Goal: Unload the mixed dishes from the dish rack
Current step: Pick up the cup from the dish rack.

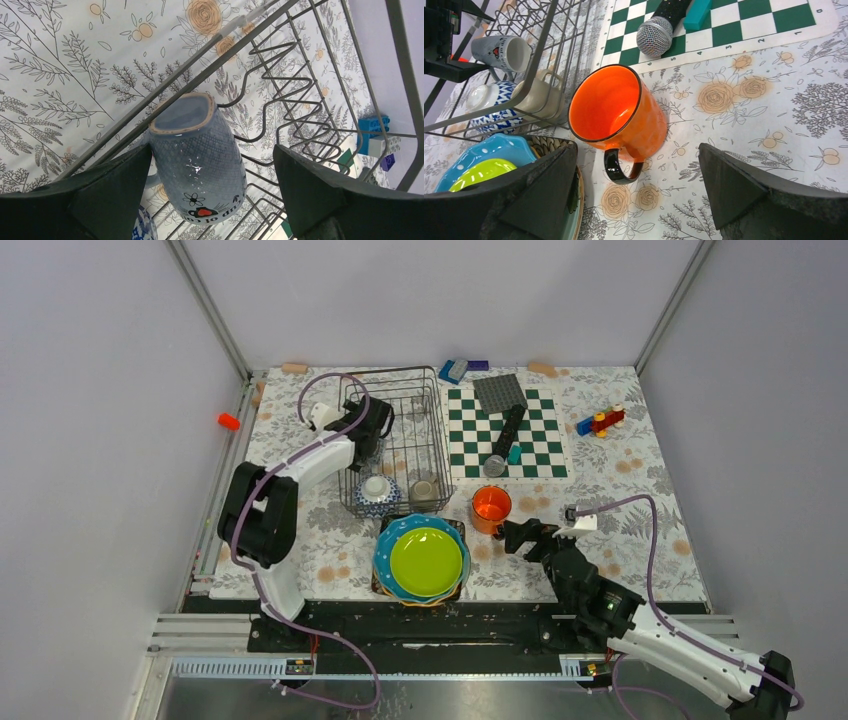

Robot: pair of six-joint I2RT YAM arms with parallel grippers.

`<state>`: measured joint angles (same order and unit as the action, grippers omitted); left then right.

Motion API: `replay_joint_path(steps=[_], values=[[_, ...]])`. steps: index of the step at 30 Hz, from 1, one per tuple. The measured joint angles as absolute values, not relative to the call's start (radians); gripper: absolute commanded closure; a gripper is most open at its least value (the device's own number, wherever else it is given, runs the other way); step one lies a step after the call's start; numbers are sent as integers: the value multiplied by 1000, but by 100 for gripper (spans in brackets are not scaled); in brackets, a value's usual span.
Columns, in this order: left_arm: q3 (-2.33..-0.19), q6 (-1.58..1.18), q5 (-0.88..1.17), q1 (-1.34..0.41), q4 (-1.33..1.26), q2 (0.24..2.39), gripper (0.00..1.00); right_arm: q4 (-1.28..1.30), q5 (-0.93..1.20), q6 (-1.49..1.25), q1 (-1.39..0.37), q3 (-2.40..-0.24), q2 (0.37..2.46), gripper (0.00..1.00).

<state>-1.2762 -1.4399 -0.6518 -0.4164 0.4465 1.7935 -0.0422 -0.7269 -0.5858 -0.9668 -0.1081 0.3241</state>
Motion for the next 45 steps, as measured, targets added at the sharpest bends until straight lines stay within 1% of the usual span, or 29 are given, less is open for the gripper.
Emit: replay_joint_path(steps=[5, 9, 12, 14, 15, 17, 21, 24, 30, 37, 45], values=[[-1311, -1448, -651, -416, 480, 1831, 6, -33, -749, -586, -967, -106, 317, 0], [-1325, -1449, -642, -416, 479, 1862, 8, -33, -768, -586, -967, -105, 316, 0], [-1333, -1448, -637, -417, 479, 1893, 14, -32, -778, -588, -967, -99, 316, 0], [-1334, -1445, -637, -416, 482, 1902, 19, -31, -788, -590, -967, -96, 315, 0], [-1335, -1442, -635, -415, 482, 1903, 22, -31, -793, -590, -967, -94, 315, 0], [-1335, -1441, -629, -413, 482, 1907, 31, -31, -797, -591, -967, -91, 310, 0], [-1335, -1438, -620, -411, 477, 1907, 55, -31, -802, -593, -967, -88, 303, 0], [-1335, -1433, -617, -410, 476, 1906, 70, -31, -803, -593, -967, -84, 302, 0], [-1306, -1391, -586, -406, 445, 1877, 88, -31, -803, -593, -967, -84, 299, 0], [-1213, -1312, -538, -418, 359, 1736, 100, -31, -802, -593, -967, -84, 282, 0], [-1087, -1197, -465, -439, 184, 1556, 100, -4, -793, -600, -967, -84, 205, 0]])
